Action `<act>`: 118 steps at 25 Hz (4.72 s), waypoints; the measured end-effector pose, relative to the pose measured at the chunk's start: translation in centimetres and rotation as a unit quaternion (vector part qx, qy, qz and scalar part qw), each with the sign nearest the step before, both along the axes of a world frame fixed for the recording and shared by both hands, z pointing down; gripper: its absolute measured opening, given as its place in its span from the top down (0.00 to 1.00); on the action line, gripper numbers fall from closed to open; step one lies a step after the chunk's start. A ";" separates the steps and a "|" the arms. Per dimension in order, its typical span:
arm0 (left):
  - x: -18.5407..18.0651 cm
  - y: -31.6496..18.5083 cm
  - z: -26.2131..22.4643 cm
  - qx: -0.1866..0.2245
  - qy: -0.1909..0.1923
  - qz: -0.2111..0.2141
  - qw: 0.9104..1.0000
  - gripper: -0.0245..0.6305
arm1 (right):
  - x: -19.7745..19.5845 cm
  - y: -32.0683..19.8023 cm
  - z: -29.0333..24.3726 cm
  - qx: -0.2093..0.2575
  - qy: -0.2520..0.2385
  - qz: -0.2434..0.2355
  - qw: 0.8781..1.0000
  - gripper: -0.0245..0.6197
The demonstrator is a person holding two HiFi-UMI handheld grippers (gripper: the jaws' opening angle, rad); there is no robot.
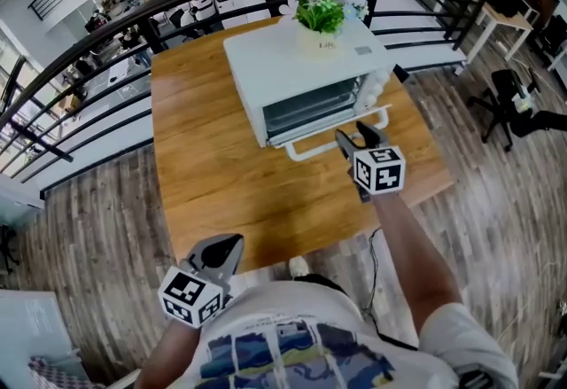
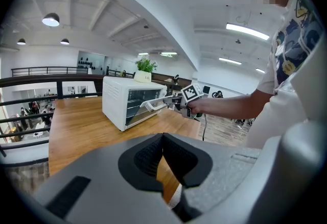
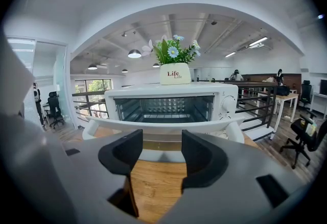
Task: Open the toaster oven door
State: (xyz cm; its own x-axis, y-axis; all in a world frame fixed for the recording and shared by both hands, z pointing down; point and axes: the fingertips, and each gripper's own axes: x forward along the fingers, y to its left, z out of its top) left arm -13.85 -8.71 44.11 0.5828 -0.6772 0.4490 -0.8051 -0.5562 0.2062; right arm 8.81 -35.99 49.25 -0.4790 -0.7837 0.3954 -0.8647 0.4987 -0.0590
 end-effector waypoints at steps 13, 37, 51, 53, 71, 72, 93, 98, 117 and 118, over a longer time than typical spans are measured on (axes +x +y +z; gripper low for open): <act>1.0 -0.4 0.3 0.003 0.000 0.012 1.000 0.96 | 1.0 1.6 1.9 -0.005 0.003 0.002 1.000 0.60; 2.3 -0.5 1.0 -0.004 0.001 0.025 1.000 0.96 | 2.3 4.2 5.4 -0.022 0.014 0.001 1.000 0.60; 2.7 -0.9 1.1 -0.008 -0.001 0.028 1.000 0.96 | 2.8 5.2 7.7 -0.043 0.024 -0.001 0.999 0.60; 2.7 -0.9 1.1 -0.006 -0.002 0.028 1.000 0.96 | 2.9 5.3 8.0 -0.045 0.026 -0.001 0.999 0.60; 2.9 -0.9 1.4 -0.014 -0.001 0.026 1.000 0.96 | 3.4 6.1 10.4 -0.060 0.035 0.001 0.998 0.60; 2.9 -0.8 1.4 -0.014 -0.002 0.026 1.000 0.96 | 3.5 6.2 10.5 -0.062 0.036 0.001 0.997 0.60; 3.0 -1.0 1.3 -0.015 -0.002 0.030 0.999 0.96 | 4.0 7.2 14.1 -0.081 0.047 0.008 0.996 0.61; 3.1 -1.1 1.3 -0.013 -0.004 0.029 0.999 0.96 | 4.1 7.4 14.8 -0.084 0.048 0.007 0.995 0.61; 3.2 -1.4 1.1 -0.018 -0.011 0.027 0.999 0.96 | 4.5 8.1 19.8 -0.116 0.061 0.005 0.991 0.62; 3.2 -1.5 1.1 -0.017 -0.012 0.027 0.999 0.96 | 4.5 8.2 20.1 -0.117 0.063 0.004 0.991 0.61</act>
State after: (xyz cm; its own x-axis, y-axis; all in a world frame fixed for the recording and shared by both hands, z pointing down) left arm -10.70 -10.17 45.24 0.6067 -0.6287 0.4864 -0.7791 -0.5919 0.2068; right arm 13.29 -27.78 69.33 -0.4085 -0.6672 0.6229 -0.8764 0.4774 -0.0634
